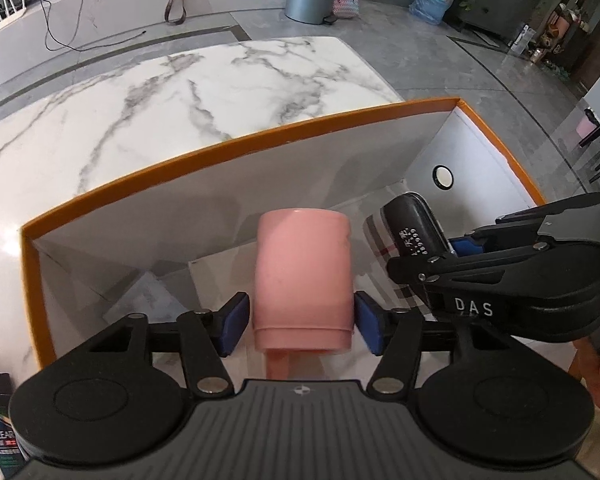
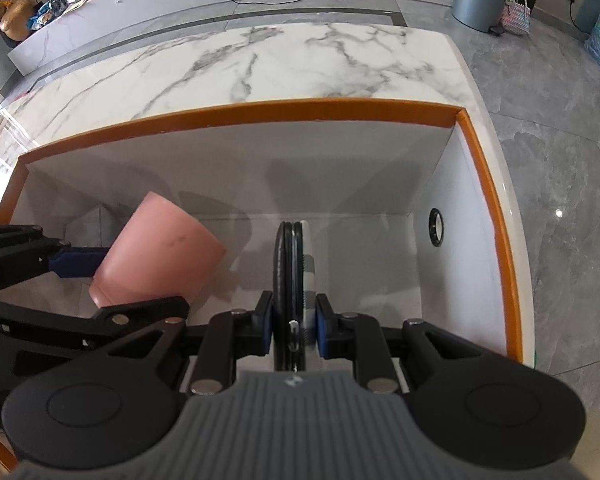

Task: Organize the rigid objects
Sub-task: 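Open the left tool dropping the pink cup in while the right tool lowers and releases the plaid pouch, then move the left tool toward the pink bottle while the right tool reaches the dark blue shampoo bottle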

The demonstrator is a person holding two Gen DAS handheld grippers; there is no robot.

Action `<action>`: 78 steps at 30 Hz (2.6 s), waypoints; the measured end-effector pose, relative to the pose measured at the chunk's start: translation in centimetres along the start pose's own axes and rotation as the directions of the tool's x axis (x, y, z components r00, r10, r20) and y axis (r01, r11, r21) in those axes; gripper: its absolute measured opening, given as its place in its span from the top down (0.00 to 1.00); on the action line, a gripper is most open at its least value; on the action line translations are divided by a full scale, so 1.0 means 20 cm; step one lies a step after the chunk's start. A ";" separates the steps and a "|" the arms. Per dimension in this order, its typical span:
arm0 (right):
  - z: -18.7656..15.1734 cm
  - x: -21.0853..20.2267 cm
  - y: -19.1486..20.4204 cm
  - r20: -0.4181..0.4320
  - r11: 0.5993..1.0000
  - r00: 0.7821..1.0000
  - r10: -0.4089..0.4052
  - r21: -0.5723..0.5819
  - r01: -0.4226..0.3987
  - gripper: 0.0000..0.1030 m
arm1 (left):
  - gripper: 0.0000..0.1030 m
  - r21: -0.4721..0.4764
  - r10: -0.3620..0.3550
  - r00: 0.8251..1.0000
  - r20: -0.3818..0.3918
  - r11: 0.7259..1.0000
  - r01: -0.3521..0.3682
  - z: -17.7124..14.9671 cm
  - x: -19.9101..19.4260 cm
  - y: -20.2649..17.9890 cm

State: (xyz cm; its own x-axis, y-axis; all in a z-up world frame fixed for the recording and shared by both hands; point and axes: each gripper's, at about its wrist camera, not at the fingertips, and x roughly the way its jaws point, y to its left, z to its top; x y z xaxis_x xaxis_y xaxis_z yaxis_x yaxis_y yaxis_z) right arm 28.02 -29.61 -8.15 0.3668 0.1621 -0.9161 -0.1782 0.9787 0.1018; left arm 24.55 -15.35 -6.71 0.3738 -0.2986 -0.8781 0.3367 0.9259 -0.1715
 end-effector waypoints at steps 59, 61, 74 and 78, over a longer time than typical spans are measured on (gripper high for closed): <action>-0.15 -0.50 0.62 0.225 0.961 0.973 0.047 -0.276 0.017 0.52 | 0.24 0.021 0.103 0.939 0.329 0.993 -0.116 -0.38 -0.79 0.23; -0.16 -0.51 0.70 0.234 0.955 0.969 0.077 -0.298 -0.004 0.50 | 0.24 0.006 0.115 0.932 0.345 0.992 -0.125 -0.40 -0.82 0.26; -0.21 -0.45 1.14 0.220 0.922 0.948 0.230 -0.360 -0.140 0.47 | 0.32 -0.148 0.223 0.914 0.340 0.972 -0.182 -0.60 -0.96 0.60; -0.22 -0.40 1.28 0.189 0.907 0.944 0.269 -0.379 -0.183 0.47 | 0.33 -0.227 0.269 0.913 0.307 0.952 -0.204 -0.67 -0.97 0.77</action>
State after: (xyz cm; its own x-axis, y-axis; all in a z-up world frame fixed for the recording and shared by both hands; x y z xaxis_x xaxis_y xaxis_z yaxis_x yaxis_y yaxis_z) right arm 16.48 -6.49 -0.03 0.4713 0.4403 -0.7642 -0.5745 0.8107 0.1128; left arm 10.85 7.74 1.79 0.6968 -0.0950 -0.7109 0.0486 0.9952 -0.0853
